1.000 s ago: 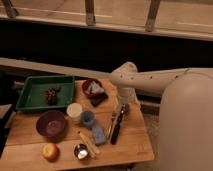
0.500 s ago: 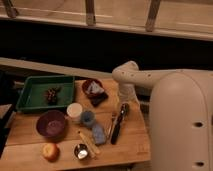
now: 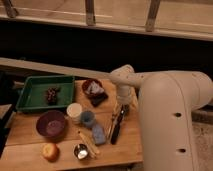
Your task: Place brush in plastic cup
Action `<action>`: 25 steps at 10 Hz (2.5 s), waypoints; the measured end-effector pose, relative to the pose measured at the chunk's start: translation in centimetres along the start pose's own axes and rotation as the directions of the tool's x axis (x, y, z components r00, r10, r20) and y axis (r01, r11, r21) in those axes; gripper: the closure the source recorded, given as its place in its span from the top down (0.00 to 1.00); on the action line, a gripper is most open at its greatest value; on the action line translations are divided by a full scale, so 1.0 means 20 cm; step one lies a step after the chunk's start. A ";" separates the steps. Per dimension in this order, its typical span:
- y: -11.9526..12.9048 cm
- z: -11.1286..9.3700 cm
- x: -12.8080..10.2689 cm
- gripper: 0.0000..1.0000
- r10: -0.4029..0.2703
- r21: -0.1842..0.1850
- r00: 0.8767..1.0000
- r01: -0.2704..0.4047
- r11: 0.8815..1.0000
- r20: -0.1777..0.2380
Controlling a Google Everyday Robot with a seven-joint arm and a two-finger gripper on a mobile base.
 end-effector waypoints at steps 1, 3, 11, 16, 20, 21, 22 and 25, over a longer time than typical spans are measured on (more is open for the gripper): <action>0.00 0.02 0.01 0.76 0.005 0.004 1.000 -0.005 1.000 -0.012; -0.01 0.03 0.02 0.58 0.012 0.005 1.000 -0.012 1.000 -0.027; -0.09 -0.17 0.07 0.08 0.032 -0.007 0.998 -0.032 0.999 0.060; -0.13 -0.49 0.20 0.08 -0.105 0.007 0.948 0.108 0.994 0.300; 0.06 -0.55 0.32 0.08 -0.429 0.165 0.814 0.397 0.903 0.392; 0.13 -0.56 0.31 0.08 -0.484 0.190 0.785 0.446 0.875 0.386; 0.19 -0.57 0.30 0.08 -0.544 0.217 0.759 0.499 0.839 0.359; 0.25 -0.57 0.29 0.08 -0.658 0.277 0.702 0.597 0.753 0.274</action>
